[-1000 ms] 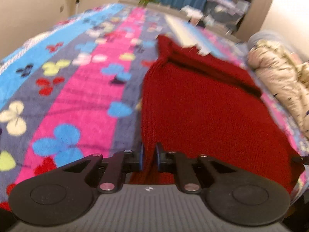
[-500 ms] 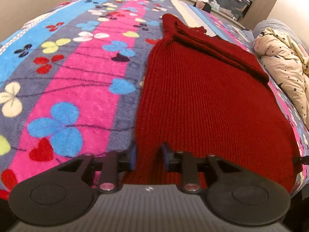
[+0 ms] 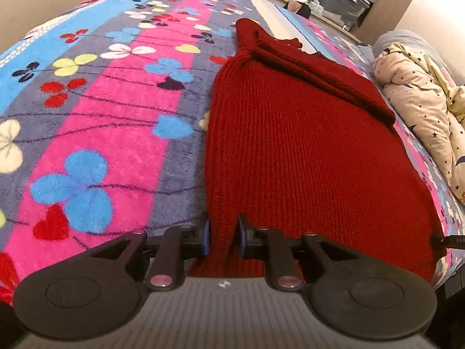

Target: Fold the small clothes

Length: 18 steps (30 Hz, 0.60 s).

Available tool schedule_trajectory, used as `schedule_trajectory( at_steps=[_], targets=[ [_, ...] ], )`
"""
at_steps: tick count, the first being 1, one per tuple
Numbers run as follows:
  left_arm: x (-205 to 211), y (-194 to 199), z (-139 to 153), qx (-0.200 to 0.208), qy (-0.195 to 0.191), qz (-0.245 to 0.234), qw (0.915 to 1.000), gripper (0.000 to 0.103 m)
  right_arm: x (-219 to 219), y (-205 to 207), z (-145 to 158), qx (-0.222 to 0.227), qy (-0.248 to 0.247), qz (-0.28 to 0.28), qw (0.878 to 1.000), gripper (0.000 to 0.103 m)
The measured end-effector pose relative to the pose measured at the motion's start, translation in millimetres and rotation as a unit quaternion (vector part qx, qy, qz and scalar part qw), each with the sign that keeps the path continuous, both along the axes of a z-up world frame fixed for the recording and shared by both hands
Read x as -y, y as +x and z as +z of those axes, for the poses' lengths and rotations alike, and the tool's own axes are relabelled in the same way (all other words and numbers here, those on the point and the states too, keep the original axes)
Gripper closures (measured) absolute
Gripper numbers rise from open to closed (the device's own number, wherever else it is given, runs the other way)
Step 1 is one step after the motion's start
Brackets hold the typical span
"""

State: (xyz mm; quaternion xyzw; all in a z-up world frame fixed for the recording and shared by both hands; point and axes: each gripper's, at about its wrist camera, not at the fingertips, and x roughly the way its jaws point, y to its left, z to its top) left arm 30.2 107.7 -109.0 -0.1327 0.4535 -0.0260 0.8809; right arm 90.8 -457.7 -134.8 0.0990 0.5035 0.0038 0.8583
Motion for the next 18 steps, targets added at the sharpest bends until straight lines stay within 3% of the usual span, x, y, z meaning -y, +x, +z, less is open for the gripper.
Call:
schedule_trajectory(
  at_steps=[4,12,18],
  targets=[
    [-0.7,-0.3,-1.3,-0.002,0.004,-0.001,1.0,0.078,0.4,-1.0,-0.8,0.001,0.001,0.002,1.0,0.08],
    [1.1,-3.2,-0.6,0.001,0.008,-0.002,1.0,0.078,0.0,-0.6,-2.1,0.003,0.001,0.01,1.0,0.08],
    [11.6,-4.5,0.9,0.014,0.035,-0.025,0.999,0.087,-2.6,-2.2,1.8,0.02,0.008,0.017,1.0,0.09]
  ],
)
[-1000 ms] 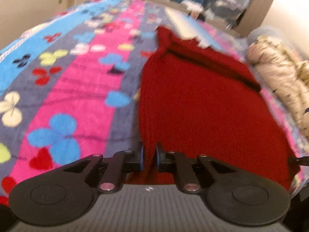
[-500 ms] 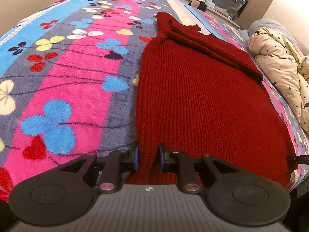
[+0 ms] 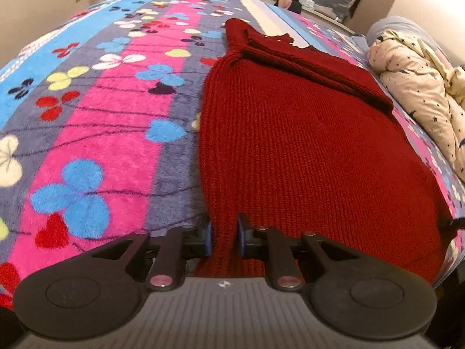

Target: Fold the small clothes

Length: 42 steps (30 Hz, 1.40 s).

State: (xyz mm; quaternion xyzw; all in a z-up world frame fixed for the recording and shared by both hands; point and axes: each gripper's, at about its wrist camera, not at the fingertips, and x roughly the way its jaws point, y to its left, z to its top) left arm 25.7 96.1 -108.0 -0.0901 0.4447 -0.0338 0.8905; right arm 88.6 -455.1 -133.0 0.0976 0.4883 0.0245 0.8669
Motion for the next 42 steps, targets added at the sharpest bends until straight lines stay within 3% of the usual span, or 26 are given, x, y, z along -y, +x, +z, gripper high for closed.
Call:
schedule_trajectory(
  at_steps=[6,11,15,20,24,27,30,34,38,42],
  targets=[
    [1.1,-8.4,17.4,0.051,-0.019,-0.019,0.9983,0.091,10.6,-5.4,23.6,0.055,0.05,-0.018,0.997,0.092],
    [-1.7,-19.3,54.9,0.104,-0.035,-0.041,0.9931,0.092,30.1,-15.3,62.6,0.116,0.107,-0.039,0.987,0.092],
    [-14.9,-33.3,86.5,0.125,-0.061,-0.052,0.9888,0.092,39.3,-36.1,91.9,0.151,0.122,-0.041,0.98,0.093],
    [-36.7,-75.8,121.3,0.136,-0.101,-0.077,0.9826,0.093,46.0,-85.2,113.0,0.171,0.136,-0.026,0.975,0.094],
    [-55.3,-120.0,150.0,0.143,-0.109,-0.113,0.9772,0.093,59.6,-131.2,124.6,0.158,0.19,-0.014,0.969,0.094],
    [-61.4,-130.8,159.4,0.141,-0.109,-0.125,0.9762,0.093,67.5,-157.0,124.4,0.155,0.226,-0.01,0.962,0.094],
    [-60.7,-108.7,156.4,0.127,-0.116,-0.109,0.9791,0.092,78.7,-149.5,116.0,0.154,0.258,-0.037,0.953,0.094],
    [-48.5,-33.0,145.9,0.091,-0.106,-0.092,0.9859,0.092,86.6,-92.4,107.0,0.151,0.259,-0.063,0.952,0.094],
    [-44.6,57.2,125.5,0.051,-0.084,-0.076,0.9923,0.092,87.6,-10.9,98.6,0.137,0.233,-0.062,0.961,0.094],
    [-54.0,122.5,89.6,0.022,-0.071,-0.051,0.996,0.092,84.0,70.8,67.8,0.091,0.199,-0.071,0.973,0.094]
  ],
)
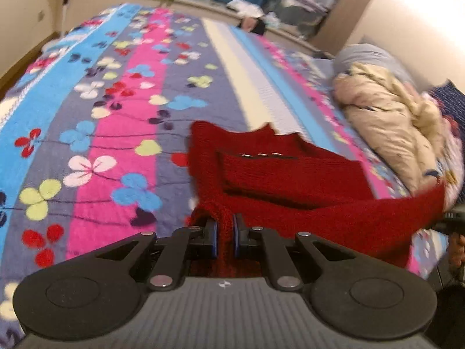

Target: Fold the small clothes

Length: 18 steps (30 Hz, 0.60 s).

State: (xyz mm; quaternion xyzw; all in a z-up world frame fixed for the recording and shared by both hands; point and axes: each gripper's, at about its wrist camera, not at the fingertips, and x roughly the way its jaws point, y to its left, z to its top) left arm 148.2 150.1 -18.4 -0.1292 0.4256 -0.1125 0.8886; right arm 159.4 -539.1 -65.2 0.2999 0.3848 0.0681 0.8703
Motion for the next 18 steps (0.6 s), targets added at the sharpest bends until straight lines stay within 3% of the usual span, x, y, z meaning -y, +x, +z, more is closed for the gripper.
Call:
schedule_trajectory(
  at_steps=[2,3,4,7,12,16,17,18],
  targets=[
    [-8.3,16.3,-28.1,-0.032,-0.017,0.015,0.9992,0.091,-4.2,20.0,-24.0,-0.018,-0.01,-0.002,1.0,0.094],
    [-10.8,22.4,-40.5,-0.061,-0.012,0.029,0.9977,0.091,-7.4,28.4,-38.5,-0.046,-0.013,-0.002,0.999,0.094],
    [-11.5,25.1,-43.3,-0.063,-0.011,0.036,0.9973,0.091,-8.7,35.6,-47.6,-0.079,-0.008,-0.014,0.997,0.094],
    [-13.2,33.2,-40.0,-0.043,-0.011,0.031,0.9986,0.088,-10.8,43.5,-47.1,-0.065,0.007,-0.028,0.997,0.094],
    [-30.3,38.1,-43.5,-0.055,-0.058,0.06,0.995,0.085,-13.3,48.9,-51.2,-0.077,0.004,-0.036,0.996,0.093],
    [-25.4,31.9,-38.5,-0.049,-0.058,0.058,0.9954,0.082,-8.7,41.0,-47.9,-0.072,0.009,-0.036,0.997,0.092],
    [-27.0,30.2,-37.2,-0.049,-0.06,0.06,0.9952,0.079,-6.8,40.1,-45.7,-0.07,0.012,-0.037,0.997,0.091],
    [-29.8,27.8,-35.2,-0.046,-0.06,0.066,0.995,0.075,-5.1,37.2,-44.1,-0.067,0.011,-0.039,0.997,0.083]
  ],
)
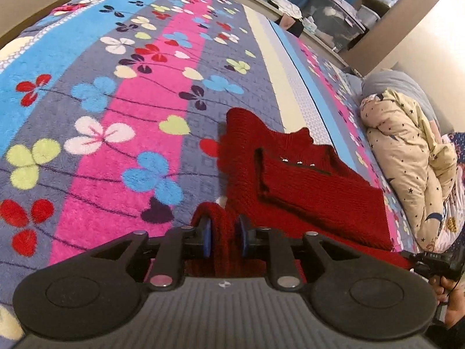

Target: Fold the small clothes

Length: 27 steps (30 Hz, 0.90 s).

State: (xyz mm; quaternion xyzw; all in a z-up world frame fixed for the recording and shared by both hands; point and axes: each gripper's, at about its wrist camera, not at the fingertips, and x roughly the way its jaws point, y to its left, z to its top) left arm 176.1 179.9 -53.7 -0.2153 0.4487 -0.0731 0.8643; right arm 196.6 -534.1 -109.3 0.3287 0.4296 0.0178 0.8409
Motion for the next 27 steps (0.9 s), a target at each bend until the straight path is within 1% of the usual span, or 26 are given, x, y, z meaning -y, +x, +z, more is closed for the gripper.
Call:
schedule_trajectory(
  at_steps=[1,2,3,5,7,10,14,20,24,27],
  targets=[
    [-3.2,-3.3,2.8,0.005,0.003,0.008,1.0,0.068,1.7,-2.5,2.5,0.003,-0.012,-0.007,1.0,0.073],
    [-7.5,-5.8,4.8,0.007,0.002,0.015,0.9999,0.066,4.2,-6.5,5.8,0.009,-0.03,-0.017,0.999,0.07],
    [-12.4,-8.4,5.9,0.008,-0.002,0.022,0.9997,0.066,7.8,-11.0,8.6,0.014,-0.044,-0.028,0.999,0.07],
    [-20.6,-14.4,7.6,0.007,-0.006,0.027,0.9996,0.066,18.9,-21.2,9.8,0.017,-0.047,-0.048,0.998,0.07],
    [-23.2,-21.2,10.3,0.01,0.013,0.021,0.9997,0.064,26.1,-28.4,8.5,0.017,-0.052,-0.053,0.997,0.07],
    [-26.3,-31.3,12.1,0.012,0.041,0.012,0.999,0.063,26.4,-35.0,5.7,0.015,-0.068,-0.028,0.997,0.07],
    [-30.0,-40.7,9.9,0.005,0.066,0.009,0.9978,0.063,17.1,-39.8,1.1,0.004,-0.093,0.018,0.996,0.07],
    [-27.6,-42.0,9.1,0.003,0.082,0.004,0.9966,0.062,-1.6,-39.3,-2.3,-0.003,-0.117,0.071,0.991,0.07],
    [-24.2,-39.1,6.5,-0.002,0.089,-0.003,0.996,0.062,-16.8,-37.8,-1.8,0.0,-0.131,0.107,0.986,0.07],
    [-22.4,-37.6,4.4,-0.006,0.091,-0.008,0.9958,0.062,-22.1,-35.7,-0.5,0.002,-0.139,0.114,0.984,0.07]
  ],
)
